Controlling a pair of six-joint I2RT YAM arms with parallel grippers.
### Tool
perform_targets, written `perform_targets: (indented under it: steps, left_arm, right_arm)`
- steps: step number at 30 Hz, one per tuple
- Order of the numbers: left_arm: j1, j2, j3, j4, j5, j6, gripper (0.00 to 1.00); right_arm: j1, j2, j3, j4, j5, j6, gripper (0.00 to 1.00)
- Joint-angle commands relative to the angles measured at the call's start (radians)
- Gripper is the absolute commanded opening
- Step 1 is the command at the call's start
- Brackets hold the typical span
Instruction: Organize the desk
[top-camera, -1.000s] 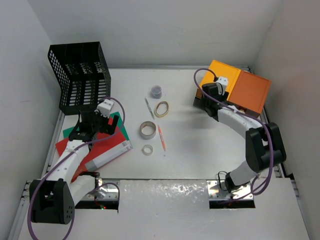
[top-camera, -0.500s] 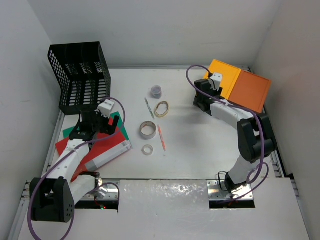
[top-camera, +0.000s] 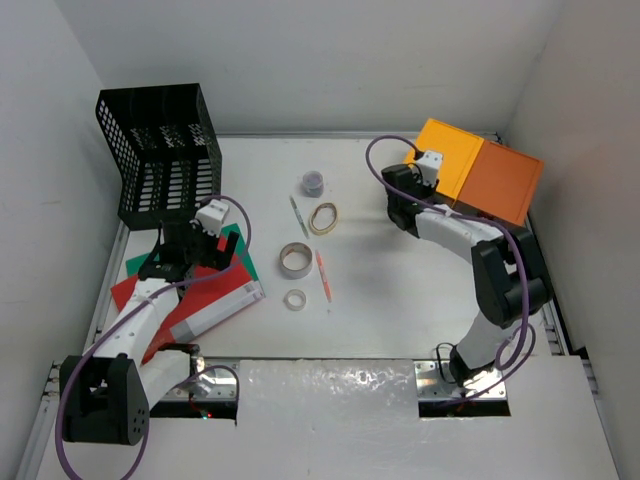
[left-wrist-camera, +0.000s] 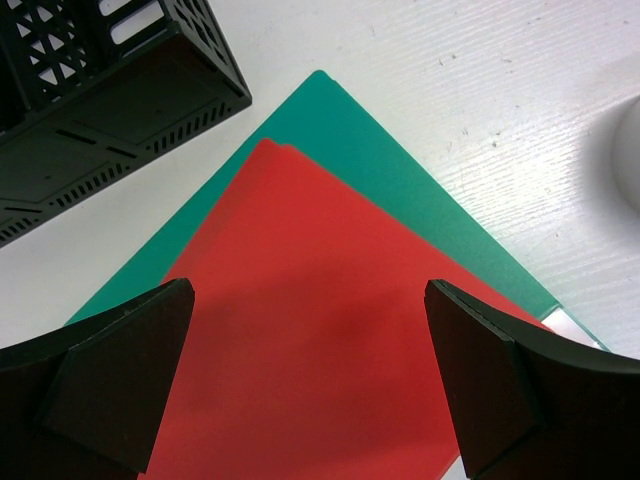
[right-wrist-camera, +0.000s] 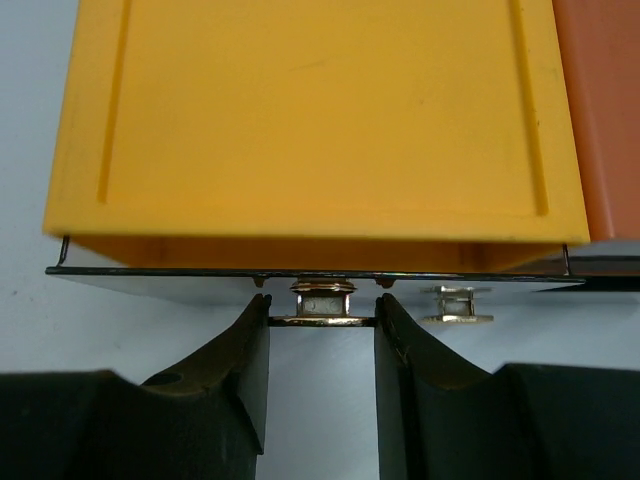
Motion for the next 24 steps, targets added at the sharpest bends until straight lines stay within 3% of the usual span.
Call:
perform_targets:
  steps: [1, 14, 21, 22, 24]
  left_arm:
    - [0.008, -0.026, 0.033, 0.021, 0.009, 0.009, 1.0]
    - [0.008, -0.031, 0.044, 0.009, 0.026, 0.008, 1.0]
    - [0.008, -0.036, 0.044, 0.006, 0.029, 0.009, 1.0]
    - [0.008, -0.033, 0.045, 0.004, 0.029, 0.009, 1.0]
    - [0.008, -0.032, 0.047, 0.004, 0.026, 0.006, 1.0]
  right_arm:
    - [0.116, -0.049, -0.003, -0.009, 0.102, 0.053, 0.0]
    - [0.318, -0.177, -0.184, -0.048, 0.141, 0.203, 0.0]
    - [0.425, -0.212, -0.207, -0.083, 0.133, 0.192, 0.0]
    - [0.425, -0.212, -0.209, -0.092, 0.132, 0.204, 0.01]
    - [0.425, -0.215, -0.211, -0.11, 0.125, 0.212, 0.21]
